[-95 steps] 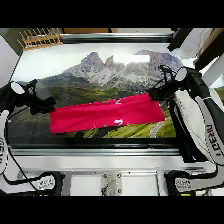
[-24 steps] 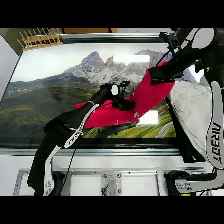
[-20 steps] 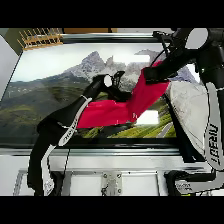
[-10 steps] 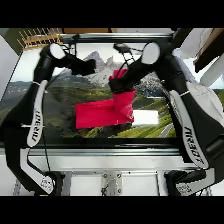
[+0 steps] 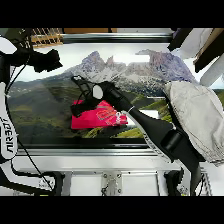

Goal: Fold the clothes and pants, and hang the long-sleeved shirts on hangers.

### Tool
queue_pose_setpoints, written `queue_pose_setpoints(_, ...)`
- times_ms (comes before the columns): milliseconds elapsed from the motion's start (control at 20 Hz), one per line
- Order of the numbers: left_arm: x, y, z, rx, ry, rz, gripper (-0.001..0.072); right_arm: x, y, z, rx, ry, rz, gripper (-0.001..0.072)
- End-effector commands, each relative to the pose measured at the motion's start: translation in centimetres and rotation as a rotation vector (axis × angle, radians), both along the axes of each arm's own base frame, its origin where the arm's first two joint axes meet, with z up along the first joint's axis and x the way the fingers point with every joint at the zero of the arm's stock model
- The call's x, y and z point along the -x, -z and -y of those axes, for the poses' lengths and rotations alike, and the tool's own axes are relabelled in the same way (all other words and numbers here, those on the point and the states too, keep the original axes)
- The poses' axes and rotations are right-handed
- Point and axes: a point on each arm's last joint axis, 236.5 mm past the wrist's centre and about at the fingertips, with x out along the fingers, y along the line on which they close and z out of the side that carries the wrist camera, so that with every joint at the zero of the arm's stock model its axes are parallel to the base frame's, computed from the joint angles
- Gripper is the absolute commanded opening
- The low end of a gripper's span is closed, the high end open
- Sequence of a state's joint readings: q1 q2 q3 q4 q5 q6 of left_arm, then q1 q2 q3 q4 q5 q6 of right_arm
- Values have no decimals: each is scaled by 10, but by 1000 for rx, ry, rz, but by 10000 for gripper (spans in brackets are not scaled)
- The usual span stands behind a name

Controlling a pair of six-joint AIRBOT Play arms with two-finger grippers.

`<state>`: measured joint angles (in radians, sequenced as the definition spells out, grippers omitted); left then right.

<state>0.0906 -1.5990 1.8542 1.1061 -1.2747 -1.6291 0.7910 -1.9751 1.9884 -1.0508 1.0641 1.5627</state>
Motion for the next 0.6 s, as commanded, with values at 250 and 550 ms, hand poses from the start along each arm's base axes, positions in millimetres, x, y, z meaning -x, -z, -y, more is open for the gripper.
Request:
queue_pose_setpoints(250, 42, 11, -25, -24, -71, 48, 5, -38, -47, 61, -16, 1, 138, 711)
queue_pose_setpoints(550, 110, 65, 33, -29, 50, -44, 5, -60, 27, 280, 216, 282, -104, 711)
